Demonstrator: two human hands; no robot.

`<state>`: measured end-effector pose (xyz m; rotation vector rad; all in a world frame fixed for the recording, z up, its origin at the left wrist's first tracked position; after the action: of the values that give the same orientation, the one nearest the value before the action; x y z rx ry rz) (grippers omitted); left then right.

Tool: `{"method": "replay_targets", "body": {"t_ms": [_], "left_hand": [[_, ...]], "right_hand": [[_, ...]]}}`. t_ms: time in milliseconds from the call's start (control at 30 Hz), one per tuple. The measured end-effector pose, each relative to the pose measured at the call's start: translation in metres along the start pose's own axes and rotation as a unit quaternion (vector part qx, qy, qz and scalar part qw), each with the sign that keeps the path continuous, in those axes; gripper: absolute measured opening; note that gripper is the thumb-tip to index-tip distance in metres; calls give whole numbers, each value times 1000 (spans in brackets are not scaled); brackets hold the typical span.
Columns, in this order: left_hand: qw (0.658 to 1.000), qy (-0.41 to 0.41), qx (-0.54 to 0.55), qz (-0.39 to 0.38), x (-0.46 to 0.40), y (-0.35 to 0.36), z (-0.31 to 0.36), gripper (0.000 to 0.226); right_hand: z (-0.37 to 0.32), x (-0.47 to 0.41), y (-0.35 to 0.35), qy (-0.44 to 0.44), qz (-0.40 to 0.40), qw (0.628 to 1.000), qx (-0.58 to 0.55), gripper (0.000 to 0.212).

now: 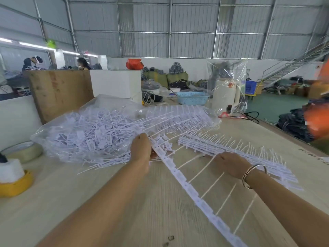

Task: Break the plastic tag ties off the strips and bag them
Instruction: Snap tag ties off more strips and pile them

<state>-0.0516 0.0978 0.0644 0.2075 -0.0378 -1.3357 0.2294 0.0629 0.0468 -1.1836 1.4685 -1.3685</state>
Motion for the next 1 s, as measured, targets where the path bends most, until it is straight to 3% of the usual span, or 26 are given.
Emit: {"method": "replay_targets", "body": {"t_ms": [100, 233, 333, 467, 533, 567, 633, 733, 800, 867, 1000], "left_hand": [[999, -9, -26, -42, -9, 1, 15, 27], [989, -9, -94, -110, -17, 15, 41, 33], [953, 25, -207, -218, -13, 30, 52, 32], [833, 141, -364, -391, 5, 46, 45, 32], [778, 163, -412, -446, 15, 47, 33, 33], [752, 175, -435, -463, 19, 47, 26, 35], [725, 190, -463, -473, 23, 46, 11, 37], [719, 193, -480, -464, 25, 45, -7, 36], [708, 188, -496, -466, 28, 48, -17, 34], [705, 194, -513, -449, 30, 51, -23, 29], [784, 193, -459, -370, 31, 49, -27, 30]], "right_hand": [[-10, 4, -13, -18, 41, 997, -69, 32], [-34, 6, -17, -29, 8, 955, -297, 26], [-42, 4, -13, 23, -58, 858, -509, 22], [-53, 7, 4, 19, -176, 669, -722, 17], [-49, 7, 9, 20, -189, 619, -762, 17], [-47, 6, 11, 17, -192, 611, -768, 18], [-50, 7, 15, 8, -212, 637, -741, 25], [-70, 18, 23, -50, -225, 773, -591, 28], [-87, 24, 26, -97, -201, 835, -503, 21], [-96, 23, 24, -113, -166, 848, -491, 15], [-102, 22, 28, -112, -189, 791, -570, 15]]}}
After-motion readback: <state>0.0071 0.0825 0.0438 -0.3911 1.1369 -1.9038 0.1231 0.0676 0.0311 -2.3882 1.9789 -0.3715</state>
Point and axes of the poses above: each hand's wrist, its own x-axis away from the middle knuckle, its own y-axis out of the palm, z = x × y, the point moved 8 cm from there along -x, towards the middle knuckle, and after that the axes turned 10 degrees about y, right-handed, at the moved point
